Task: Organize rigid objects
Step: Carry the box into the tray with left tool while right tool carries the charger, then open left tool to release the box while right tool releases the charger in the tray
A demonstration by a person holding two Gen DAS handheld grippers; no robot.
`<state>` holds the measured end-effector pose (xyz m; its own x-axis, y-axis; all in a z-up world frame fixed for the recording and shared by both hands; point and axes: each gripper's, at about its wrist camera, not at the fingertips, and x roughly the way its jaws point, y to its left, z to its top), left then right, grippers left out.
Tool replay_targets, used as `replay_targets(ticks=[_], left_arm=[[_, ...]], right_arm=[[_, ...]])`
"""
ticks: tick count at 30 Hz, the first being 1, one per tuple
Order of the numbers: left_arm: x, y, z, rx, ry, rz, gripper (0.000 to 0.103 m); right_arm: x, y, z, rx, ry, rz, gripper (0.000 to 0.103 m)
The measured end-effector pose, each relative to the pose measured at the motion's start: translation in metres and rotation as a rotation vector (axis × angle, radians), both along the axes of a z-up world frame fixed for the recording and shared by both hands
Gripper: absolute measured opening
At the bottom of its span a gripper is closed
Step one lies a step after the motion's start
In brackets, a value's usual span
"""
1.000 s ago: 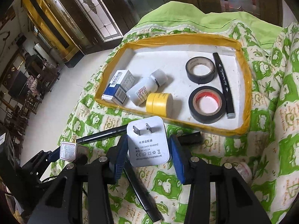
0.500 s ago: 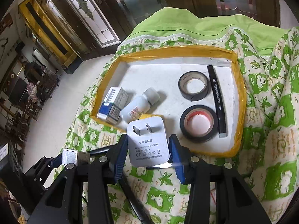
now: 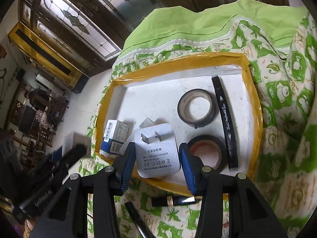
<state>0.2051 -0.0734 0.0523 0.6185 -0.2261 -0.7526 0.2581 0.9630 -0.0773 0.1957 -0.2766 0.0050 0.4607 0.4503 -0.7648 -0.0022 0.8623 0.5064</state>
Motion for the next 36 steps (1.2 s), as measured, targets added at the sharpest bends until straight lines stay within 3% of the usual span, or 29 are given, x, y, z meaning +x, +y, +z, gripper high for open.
replay_targets(ticks=[17, 36], left_arm=[[0.081, -0.035, -0.045, 0.085, 0.068, -0.007, 0.057], [0.105, -0.026, -0.067, 0.106, 0.085, 0.044, 0.057]], right_arm=[[0.038, 0.02, -0.023, -0.118, 0.017, 0.052, 0.043], [0.055, 0.034, -0.044, -0.164, 0.031, 0.076, 0.044]])
